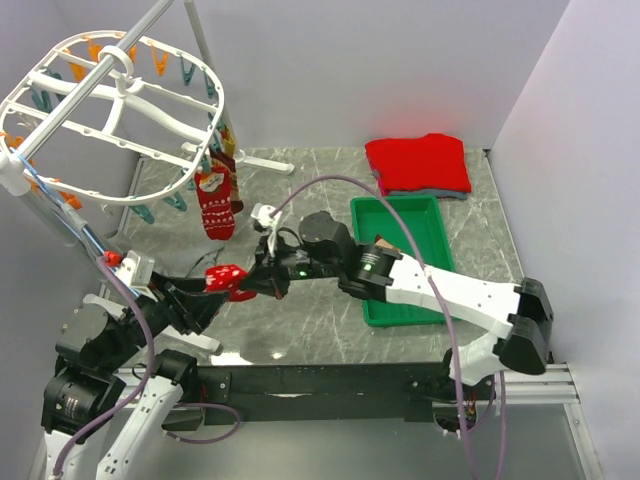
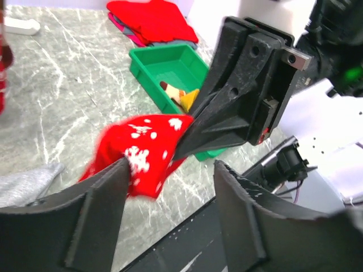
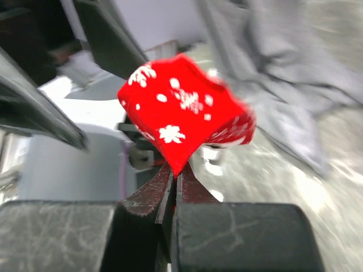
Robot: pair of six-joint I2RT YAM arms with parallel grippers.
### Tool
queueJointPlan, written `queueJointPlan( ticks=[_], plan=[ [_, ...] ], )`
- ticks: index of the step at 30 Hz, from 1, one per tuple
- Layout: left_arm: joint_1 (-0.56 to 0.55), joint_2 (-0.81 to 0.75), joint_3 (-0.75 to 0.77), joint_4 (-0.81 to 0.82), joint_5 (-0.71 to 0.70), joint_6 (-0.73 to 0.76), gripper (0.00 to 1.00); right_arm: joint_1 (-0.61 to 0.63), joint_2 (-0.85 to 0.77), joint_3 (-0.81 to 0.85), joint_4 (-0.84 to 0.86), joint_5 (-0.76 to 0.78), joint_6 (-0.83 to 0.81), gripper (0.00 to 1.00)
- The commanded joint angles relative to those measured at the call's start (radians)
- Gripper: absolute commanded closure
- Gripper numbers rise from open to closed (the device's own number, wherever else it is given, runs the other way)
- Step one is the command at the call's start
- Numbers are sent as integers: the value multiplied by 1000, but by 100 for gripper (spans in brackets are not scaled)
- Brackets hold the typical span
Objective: Remove the socks clipped to the hanger
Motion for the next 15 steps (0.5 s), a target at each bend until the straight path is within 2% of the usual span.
queueJointPlan(
  ticks=[1, 5, 9, 12, 13, 15],
  plan=[
    [-1, -15, 46, 20, -57, 11, 33, -3, -132, -58, -38, 256, -25, 100],
    [-1, -26, 55, 15, -89, 12, 34, -66, -238, -123, -132, 388, -1, 100],
    [-1, -40, 66, 18, -126, 18, 35, -239, -356, -216, -189, 469, 30, 100],
    [0, -45, 75, 17, -141, 28, 35, -365, -460, -301, -221, 465, 62, 100],
    [-1, -46, 76, 18, -146, 31, 35, -444, -503, -340, -227, 457, 68, 100],
    [-1, -46, 78, 20, -149, 34, 35, -509, -536, -390, -248, 463, 68, 100]
  ],
)
